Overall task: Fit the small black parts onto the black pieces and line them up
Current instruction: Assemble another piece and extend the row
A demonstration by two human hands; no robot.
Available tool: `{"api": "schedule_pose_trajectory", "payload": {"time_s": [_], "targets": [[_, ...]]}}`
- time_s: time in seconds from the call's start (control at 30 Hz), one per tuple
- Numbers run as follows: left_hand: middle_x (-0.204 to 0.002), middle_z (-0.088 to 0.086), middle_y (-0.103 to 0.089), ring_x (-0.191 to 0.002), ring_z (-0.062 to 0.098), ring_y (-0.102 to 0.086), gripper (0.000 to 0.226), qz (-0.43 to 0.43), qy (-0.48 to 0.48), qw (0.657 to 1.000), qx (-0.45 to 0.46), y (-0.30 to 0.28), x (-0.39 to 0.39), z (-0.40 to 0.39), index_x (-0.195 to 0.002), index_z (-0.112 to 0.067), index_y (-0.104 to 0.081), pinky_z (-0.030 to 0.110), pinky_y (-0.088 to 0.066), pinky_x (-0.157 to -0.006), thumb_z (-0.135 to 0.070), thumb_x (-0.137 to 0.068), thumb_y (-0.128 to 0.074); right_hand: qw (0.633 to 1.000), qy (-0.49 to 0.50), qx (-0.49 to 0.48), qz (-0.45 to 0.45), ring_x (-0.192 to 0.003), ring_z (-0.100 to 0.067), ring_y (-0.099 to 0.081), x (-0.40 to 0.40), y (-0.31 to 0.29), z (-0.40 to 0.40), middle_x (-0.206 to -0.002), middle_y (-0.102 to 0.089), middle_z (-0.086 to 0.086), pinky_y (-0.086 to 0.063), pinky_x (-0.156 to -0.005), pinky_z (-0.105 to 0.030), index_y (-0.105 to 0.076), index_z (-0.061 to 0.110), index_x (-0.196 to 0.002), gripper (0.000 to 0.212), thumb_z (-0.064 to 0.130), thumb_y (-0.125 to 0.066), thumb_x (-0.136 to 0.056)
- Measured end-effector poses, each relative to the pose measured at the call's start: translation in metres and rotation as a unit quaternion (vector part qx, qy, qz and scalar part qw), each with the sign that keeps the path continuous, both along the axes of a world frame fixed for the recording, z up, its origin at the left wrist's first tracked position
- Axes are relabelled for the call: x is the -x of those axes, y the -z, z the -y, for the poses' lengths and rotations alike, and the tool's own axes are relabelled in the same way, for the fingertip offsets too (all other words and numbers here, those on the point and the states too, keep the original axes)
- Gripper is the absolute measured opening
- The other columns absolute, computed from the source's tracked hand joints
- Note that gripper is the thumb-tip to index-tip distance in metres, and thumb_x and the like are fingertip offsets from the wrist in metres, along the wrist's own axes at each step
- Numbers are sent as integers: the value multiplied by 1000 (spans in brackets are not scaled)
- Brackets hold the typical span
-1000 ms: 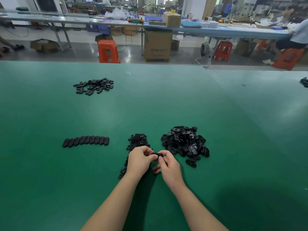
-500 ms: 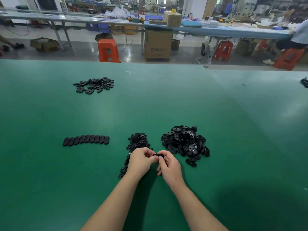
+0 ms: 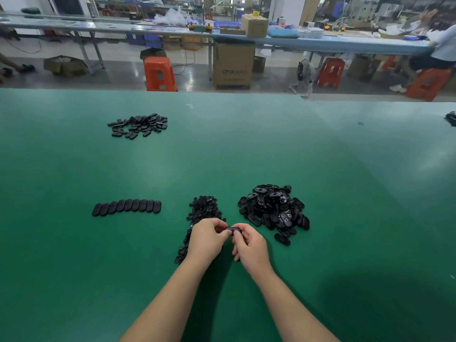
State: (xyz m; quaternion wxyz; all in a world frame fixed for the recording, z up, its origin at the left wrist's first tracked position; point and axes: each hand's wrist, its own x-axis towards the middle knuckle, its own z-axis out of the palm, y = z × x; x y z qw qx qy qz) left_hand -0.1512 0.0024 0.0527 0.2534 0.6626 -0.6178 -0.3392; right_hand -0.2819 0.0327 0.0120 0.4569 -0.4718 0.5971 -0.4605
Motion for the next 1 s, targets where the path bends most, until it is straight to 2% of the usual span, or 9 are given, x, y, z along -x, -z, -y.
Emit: {"api": "schedule_pose_trajectory", "payload": {"time_s": [0.07, 0.23, 0.57, 0.73, 0.87, 0.93, 1.0], "targets": [[-86, -11, -74, -82, 4, -66, 10, 17, 10, 1000, 2, -2, -1, 2, -95, -22, -77, 21, -50, -76, -26, -86, -75, 1000, -3, -6, 4, -51, -14, -54, 0, -1, 0, -67, -65, 5, -47, -47, -28, -68, 22, -97, 23, 8, -50, -101], [-89, -10, -74, -84, 6, -66, 13, 46, 23, 999, 9, -4, -3, 6, -97, -22, -77, 21, -50, -78, -28, -85, -76, 1000, -5, -2, 5, -51, -12, -55, 0, -2, -1, -67, -65, 6, -47, -48, -27, -70, 26, -96, 26, 9, -50, -100], [-87, -9, -75, -84, 5, -67, 12, 25, 20, 999, 12, -1, -3, 2, -94, -21, -77, 26, -54, -83, -27, -85, -76, 1000, 2, 5, -21, -50, -12, -55, -1, -1, 0, -66, -65, 5, -47, -46, -26, -68, 28, -93, 22, 13, -54, -101], [-79, -10, -70, -78, 6, -65, 7, 7, -6, 1000, 13, 1, -1, 2, -89, -24, -73, 25, -52, -74, -27, -84, -76, 1000, 4, -9, 6, -51, -15, -54, 1, -2, 0, -66, -64, 5, -46, -47, -28, -69, 21, -97, 27, 7, -47, -102], [-74, -9, -68, -72, 7, -62, 8, 6, -26, 999, 23, 1, 3, 1, -82, -25, -66, 22, -46, -64, -25, -84, -74, 1000, -1, -12, -3, -49, -16, -56, 2, -1, -1, -61, -65, 1, -48, -51, -28, -68, 23, -101, 28, 8, -45, -102], [-74, -9, -69, -72, 9, -63, 6, 23, -14, 999, 27, 1, 5, 0, -80, -24, -67, 27, -51, -66, -24, -85, -71, 1000, -2, -9, -18, -49, -17, -59, 2, 0, 0, -66, -69, 2, -49, -53, -27, -68, 27, -103, 26, 10, -47, -102], [-75, -10, -68, -70, 6, -61, 5, 36, -6, 999, 24, 1, 7, 0, -82, -23, -68, 25, -49, -63, -24, -87, -69, 1000, 4, -5, -26, -50, -18, -62, 1, 0, 0, -76, -73, 6, -50, -52, -26, -66, 32, -102, 28, 10, -49, -101]]}}
